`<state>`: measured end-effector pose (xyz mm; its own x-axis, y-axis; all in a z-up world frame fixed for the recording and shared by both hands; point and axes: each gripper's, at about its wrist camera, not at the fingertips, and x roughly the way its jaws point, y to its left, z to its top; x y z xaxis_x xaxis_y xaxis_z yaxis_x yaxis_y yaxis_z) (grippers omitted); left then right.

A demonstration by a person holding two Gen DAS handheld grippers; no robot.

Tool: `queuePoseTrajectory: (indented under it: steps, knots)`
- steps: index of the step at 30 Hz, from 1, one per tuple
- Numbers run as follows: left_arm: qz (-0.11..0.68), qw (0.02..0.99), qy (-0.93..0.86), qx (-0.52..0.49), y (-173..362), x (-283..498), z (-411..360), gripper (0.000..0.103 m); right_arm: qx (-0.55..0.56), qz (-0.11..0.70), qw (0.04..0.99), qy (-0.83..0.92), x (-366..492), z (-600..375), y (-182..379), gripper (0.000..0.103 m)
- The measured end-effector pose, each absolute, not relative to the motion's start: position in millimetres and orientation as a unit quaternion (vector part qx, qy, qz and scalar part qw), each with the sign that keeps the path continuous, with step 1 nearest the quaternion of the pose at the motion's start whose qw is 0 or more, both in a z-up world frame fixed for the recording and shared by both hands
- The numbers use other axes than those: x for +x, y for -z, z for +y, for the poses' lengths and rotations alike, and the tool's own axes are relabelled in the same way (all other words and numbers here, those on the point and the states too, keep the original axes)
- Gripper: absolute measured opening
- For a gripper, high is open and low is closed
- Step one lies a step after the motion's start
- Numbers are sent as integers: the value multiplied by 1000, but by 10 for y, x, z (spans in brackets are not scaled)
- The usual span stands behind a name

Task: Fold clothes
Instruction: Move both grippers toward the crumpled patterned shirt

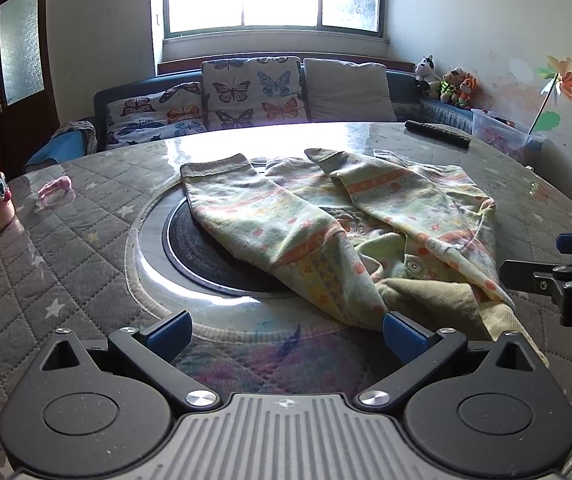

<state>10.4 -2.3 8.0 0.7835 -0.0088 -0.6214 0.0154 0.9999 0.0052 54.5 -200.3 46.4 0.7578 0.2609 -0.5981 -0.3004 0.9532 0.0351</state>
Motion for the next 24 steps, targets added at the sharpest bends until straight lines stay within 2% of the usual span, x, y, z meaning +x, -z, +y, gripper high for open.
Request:
queuePoseTrajectory:
  steps: [24]
  knots:
    - [316, 948, 22, 31, -242, 655, -132, 102, -92, 331, 919, -192, 971, -1657, -287, 103]
